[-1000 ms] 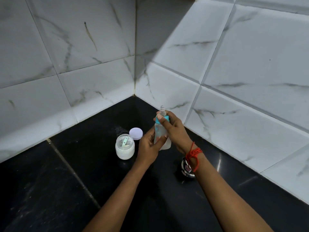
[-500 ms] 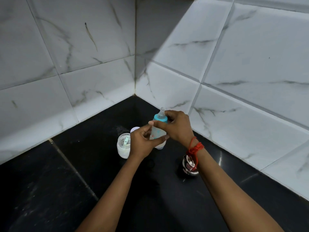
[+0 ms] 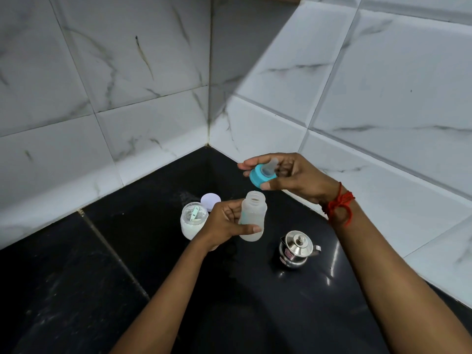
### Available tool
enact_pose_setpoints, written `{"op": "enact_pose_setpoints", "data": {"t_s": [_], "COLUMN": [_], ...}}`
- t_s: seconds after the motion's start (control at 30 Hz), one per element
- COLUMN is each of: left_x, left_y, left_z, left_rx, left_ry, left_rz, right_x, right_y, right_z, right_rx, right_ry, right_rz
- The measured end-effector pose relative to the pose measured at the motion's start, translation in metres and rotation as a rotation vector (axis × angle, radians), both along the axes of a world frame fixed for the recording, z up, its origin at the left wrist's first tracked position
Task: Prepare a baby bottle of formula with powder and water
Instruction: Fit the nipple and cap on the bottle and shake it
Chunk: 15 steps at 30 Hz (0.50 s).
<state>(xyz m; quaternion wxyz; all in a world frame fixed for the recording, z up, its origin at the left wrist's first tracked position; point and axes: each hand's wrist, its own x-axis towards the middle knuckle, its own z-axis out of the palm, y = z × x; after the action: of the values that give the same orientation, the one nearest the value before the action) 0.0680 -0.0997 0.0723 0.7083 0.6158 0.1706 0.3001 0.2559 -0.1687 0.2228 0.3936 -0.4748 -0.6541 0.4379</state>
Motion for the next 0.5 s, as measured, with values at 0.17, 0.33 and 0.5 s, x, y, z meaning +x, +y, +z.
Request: {"op": "enact_pose_setpoints", "data": {"t_s": [0.17,0.33,0.5], "left_x": [-0.001,0.0,0.0], "left_y": [0.001,0.002,0.004], "left_z": [0.006,0.011,0.015], "left_rx": [0.039,0.059,0.102], "left_ry": [0.031,0.021,-0.008], "left_rz": [0.027,0.054,0.086], "right_x": [-0.001,-0.004,-0.01], "right_y": [-0.002,-0.001,-0.008], "right_z": [-0.011,-0.022,-0.038], "right_rx": [-0.118,-0.118,-0.067], "right_ry": [-0.076,-0.081,0.026], "right_rz": [-0.001,-0.009,-0.073]}}
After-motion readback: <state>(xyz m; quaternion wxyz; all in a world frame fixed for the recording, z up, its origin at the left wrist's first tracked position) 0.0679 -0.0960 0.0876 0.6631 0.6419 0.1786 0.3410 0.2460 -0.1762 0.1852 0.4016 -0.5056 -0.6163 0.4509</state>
